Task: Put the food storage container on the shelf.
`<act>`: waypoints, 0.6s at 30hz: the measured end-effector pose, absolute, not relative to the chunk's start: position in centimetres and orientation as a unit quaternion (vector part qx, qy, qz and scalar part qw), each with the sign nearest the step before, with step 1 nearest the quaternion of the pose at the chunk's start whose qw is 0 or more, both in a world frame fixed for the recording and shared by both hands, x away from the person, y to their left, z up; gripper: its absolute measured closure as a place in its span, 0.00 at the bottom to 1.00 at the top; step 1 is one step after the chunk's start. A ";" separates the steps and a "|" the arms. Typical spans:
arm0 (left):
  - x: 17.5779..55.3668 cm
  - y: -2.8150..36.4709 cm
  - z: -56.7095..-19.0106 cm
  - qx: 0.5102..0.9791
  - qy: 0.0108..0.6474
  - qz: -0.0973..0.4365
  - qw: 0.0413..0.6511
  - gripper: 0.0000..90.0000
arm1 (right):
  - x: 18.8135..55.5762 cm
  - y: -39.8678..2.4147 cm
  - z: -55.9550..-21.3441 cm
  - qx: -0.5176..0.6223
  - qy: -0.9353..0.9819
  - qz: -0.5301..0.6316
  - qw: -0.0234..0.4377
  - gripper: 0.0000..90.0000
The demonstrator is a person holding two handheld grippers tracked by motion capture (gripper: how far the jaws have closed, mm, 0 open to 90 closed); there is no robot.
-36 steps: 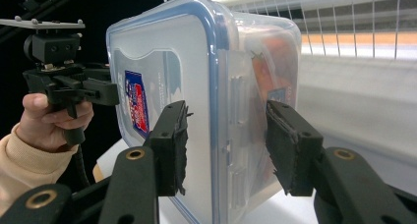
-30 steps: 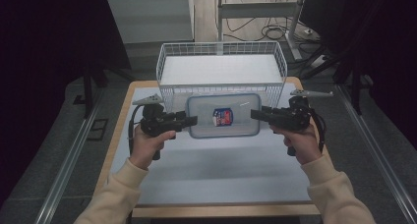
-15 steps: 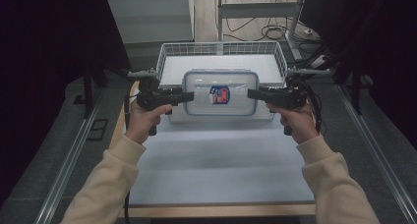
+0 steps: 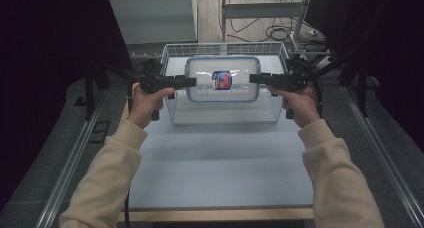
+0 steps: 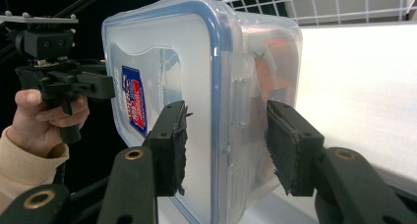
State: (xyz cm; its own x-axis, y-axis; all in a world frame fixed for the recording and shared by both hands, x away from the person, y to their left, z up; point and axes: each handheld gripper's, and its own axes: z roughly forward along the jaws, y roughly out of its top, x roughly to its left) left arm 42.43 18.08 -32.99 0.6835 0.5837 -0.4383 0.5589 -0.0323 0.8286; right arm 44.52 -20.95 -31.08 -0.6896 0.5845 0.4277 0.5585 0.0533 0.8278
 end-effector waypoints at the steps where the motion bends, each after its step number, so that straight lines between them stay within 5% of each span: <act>1: 42.7 18.1 -32.9 0.717 0.399 0.009 0.571 0.54 | 44.8 -20.9 -30.9 0.396 0.725 0.564 0.011 0.57; 18: 46.8 18.6 -31.9 0.708 0.430 -0.020 0.559 0.54 | 49.1 -20.5 -29.9 0.433 0.704 0.562 -0.017 0.57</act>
State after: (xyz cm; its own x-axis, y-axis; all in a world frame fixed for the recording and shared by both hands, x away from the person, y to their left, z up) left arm 46.77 18.58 -31.92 0.6291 0.5868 -0.5097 0.6318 -0.0040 0.7752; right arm 49.09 -20.51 -29.89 -0.6237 0.5914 0.5112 0.6292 -0.0084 0.7772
